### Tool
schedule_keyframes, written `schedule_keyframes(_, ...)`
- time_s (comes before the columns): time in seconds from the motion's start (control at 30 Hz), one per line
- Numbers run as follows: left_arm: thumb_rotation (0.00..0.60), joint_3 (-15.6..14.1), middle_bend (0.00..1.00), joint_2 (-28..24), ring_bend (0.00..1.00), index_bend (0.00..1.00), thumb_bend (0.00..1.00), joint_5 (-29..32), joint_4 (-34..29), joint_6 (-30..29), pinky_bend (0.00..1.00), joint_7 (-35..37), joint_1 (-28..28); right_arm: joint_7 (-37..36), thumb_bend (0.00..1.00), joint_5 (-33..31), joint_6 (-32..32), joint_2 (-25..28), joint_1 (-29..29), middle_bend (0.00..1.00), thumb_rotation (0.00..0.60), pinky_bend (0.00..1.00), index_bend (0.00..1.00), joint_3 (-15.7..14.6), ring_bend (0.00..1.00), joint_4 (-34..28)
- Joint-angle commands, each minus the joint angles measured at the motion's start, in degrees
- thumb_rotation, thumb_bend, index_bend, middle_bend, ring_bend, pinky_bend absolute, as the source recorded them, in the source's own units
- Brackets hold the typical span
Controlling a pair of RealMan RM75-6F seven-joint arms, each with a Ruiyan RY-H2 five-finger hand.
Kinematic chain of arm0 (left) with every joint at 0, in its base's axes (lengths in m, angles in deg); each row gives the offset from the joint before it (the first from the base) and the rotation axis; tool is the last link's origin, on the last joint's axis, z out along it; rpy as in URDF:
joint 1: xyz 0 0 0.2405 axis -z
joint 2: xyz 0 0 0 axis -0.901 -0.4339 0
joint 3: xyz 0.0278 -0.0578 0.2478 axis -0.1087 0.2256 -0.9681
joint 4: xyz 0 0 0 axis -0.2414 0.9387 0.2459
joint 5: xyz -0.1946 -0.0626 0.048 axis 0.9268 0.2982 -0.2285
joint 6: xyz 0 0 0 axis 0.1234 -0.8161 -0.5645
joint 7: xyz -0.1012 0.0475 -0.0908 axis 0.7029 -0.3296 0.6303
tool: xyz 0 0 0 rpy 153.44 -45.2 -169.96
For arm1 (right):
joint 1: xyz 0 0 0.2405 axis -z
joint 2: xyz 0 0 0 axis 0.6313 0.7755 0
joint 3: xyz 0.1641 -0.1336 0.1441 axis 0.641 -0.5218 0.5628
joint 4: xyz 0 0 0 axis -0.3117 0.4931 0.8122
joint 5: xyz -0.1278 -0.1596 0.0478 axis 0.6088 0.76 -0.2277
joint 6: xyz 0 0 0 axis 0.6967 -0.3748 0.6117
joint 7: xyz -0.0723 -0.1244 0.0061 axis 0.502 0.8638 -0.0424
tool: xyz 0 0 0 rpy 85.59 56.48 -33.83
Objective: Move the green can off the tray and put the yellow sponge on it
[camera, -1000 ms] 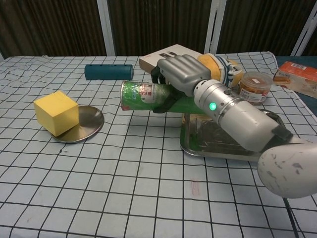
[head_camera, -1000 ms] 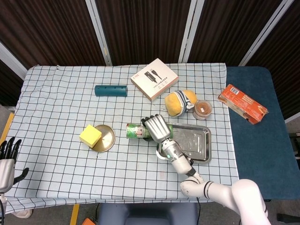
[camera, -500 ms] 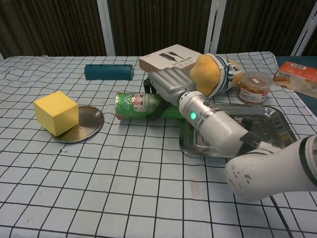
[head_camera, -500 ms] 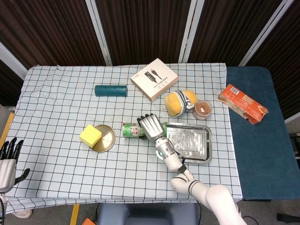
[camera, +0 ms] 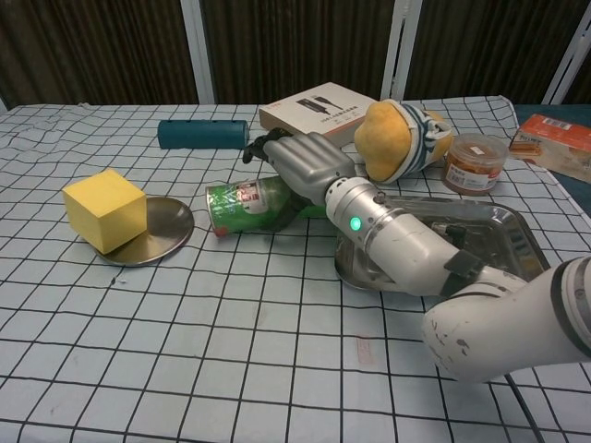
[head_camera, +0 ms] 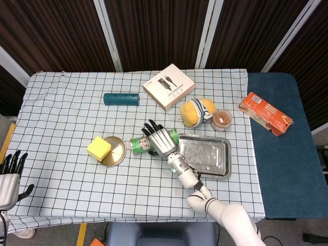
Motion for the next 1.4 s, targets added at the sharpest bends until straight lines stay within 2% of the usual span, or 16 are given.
schedule_keyframes(0.03, 0.6, 0.1, 0.01, 0.0, 0.0, 0.01, 0.24, 0.0, 0.1, 0.0, 0.23, 0.0, 0.0, -0.1, 0.22, 0.5, -0.1, 1.3, 0.7, 0.04, 0.6, 0.2, 0.14, -0.8, 0.01, -1.9)
schedule_keyframes(0.1, 0.6, 0.1, 0.01, 0.1, 0.0, 0.01, 0.24, 0.0, 0.2, 0.0, 0.23, 0.0, 0.1, 0.5, 0.2, 1.4, 1.5, 3.2, 1.9, 0.0, 0.6, 0.08, 0.04, -1.8, 0.0, -5.0)
schedule_keyframes(0.17, 0.6, 0.0, 0.01, 0.1, 0.0, 0.01, 0.24, 0.0, 0.2, 0.0, 0.23, -0.1, 0.1, 2.2, 0.18, 2.2, 3.9, 6.2, 3.7, 0.0, 0.6, 0.02, 0.0, -2.7, 0.0, -9.8)
schedule_keyframes(0.3, 0.6, -0.1, 0.01, 0.2, 0.0, 0.01, 0.25, -0.1, 0.3, 0.2, 0.23, -0.6, 0.2, 11.2, 0.17, 2.3, 9.1, 15.4, 9.1, 0.0, 0.6, 0.0, 0.0, -3.6, 0.0, -25.9)
schedule_keyframes(0.33, 0.6, -0.2, 0.01, 0.3, 0.0, 0.01, 0.25, -0.1, 0.3, 0.2, 0.23, -0.8, 0.2, 14.3, 0.17, 2.0, 10.2, 18.4, 10.8, 0.0, 0.6, 0.0, 0.0, -3.9, 0.0, -31.1)
schedule_keyframes(0.47, 0.6, -0.6, 0.01, 0.6, 0.0, 0.01, 0.25, -0.6, 0.1, 0.5, 0.23, -1.7, 0.5, 29.2, 0.17, -0.5, 14.9, 35.4, 19.6, 0.0, 0.6, 0.0, 0.0, -6.7, 0.0, -59.0)
schedule_keyframes(0.5, 0.6, -0.6, 0.01, 0.7, 0.0, 0.01, 0.25, -0.7, 0.0, 0.6, 0.24, -1.9, 0.5, 31.5, 0.17, -1.1, 16.0, 39.1, 21.4, 0.0, 0.6, 0.0, 0.0, -7.6, 0.0, -64.1)
schedule_keyframes(0.57, 0.6, -0.5, 0.01, 1.0, 0.0, 0.01, 0.25, -0.8, -0.1, 0.6, 0.25, -2.4, 0.7, 35.1, 0.17, -1.8, 18.6, 47.0, 25.5, 0.0, 0.6, 0.0, 0.0, -10.1, 0.0, -73.7)
schedule_keyframes(0.67, 0.6, -0.3, 0.02, 1.4, 0.0, 0.01, 0.25, -1.0, -0.1, 0.6, 0.26, -2.9, 1.1, 36.8, 0.17, -1.2, 21.5, 56.3, 30.3, 0.0, 0.6, 0.0, 0.0, -13.7, 0.0, -81.8)
schedule_keyframes(0.77, 0.6, -0.1, 0.03, 1.4, 0.0, 0.01, 0.25, -1.1, -0.5, 1.2, 0.26, -3.6, 1.8, 34.0, 0.17, 0.6, 24.2, 62.6, 34.3, 0.0, 0.6, 0.0, 0.0, -16.6, 0.0, -84.4)
schedule_keyframes(0.97, 0.6, 0.3, 0.04, 1.4, 0.0, 0.01, 0.25, -2.4, -1.5, 3.6, 0.27, -5.0, 4.2, 24.8, 0.1, 1.6, 28.9, 68.4, 41.9, 0.0, 0.6, 0.0, 0.0, -20.1, 0.0, -81.3)
schedule_keyframes(1.13, 0.6, 0.3, 0.04, 2.2, 0.0, 0.01, 0.25, -3.3, -1.9, 6.6, 0.28, -4.6, 6.6, 17.1, 0.08, 0.7, 30.4, 68.7, 46.1, 0.0, 0.6, 0.0, 0.0, -20.5, 0.0, -76.9)
schedule_keyframes(1.4, 0.6, 0.0, 0.0, 4.1, 0.0, 0.0, 0.26, -5.9, -0.1, 17.3, 0.28, -3.4, 14.2, 10.0, 0.07, 4.5, 34.6, 66.2, 50.0, 0.0, 0.6, 0.0, 0.0, -19.1, 0.0, -70.2)
